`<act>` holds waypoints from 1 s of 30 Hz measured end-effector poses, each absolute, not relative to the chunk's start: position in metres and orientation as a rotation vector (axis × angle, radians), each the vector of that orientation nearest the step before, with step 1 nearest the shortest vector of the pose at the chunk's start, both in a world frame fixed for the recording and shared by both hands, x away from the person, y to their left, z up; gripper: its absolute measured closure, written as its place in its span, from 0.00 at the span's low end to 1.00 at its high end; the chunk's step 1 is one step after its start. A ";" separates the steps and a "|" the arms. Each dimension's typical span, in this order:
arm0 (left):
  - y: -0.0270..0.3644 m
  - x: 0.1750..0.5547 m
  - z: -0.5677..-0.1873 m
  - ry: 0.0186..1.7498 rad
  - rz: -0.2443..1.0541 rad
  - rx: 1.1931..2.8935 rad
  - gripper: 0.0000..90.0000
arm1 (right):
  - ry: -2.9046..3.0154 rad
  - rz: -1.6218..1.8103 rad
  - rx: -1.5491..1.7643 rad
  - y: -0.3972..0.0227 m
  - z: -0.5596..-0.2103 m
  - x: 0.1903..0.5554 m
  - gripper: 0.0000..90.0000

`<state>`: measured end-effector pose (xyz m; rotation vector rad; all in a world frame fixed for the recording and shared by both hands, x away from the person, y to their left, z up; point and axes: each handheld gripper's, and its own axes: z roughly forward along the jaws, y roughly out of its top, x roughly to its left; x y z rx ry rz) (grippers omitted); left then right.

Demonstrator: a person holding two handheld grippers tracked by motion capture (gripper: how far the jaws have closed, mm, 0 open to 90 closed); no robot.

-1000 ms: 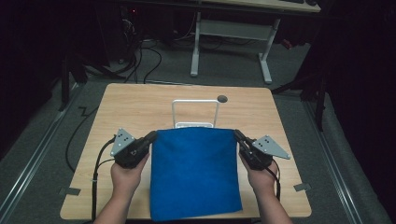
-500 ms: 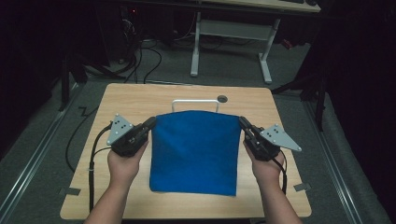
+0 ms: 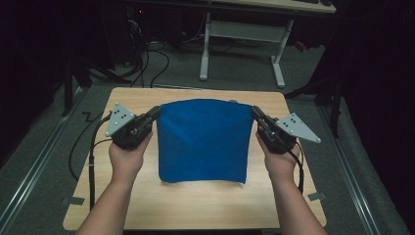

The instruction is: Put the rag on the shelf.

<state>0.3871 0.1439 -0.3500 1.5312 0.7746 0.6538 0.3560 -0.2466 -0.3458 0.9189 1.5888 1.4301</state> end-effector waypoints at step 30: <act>0.135 0.505 -0.328 0.821 0.791 1.582 0.98 | 1.565 1.380 1.030 -0.256 -0.319 0.466 0.99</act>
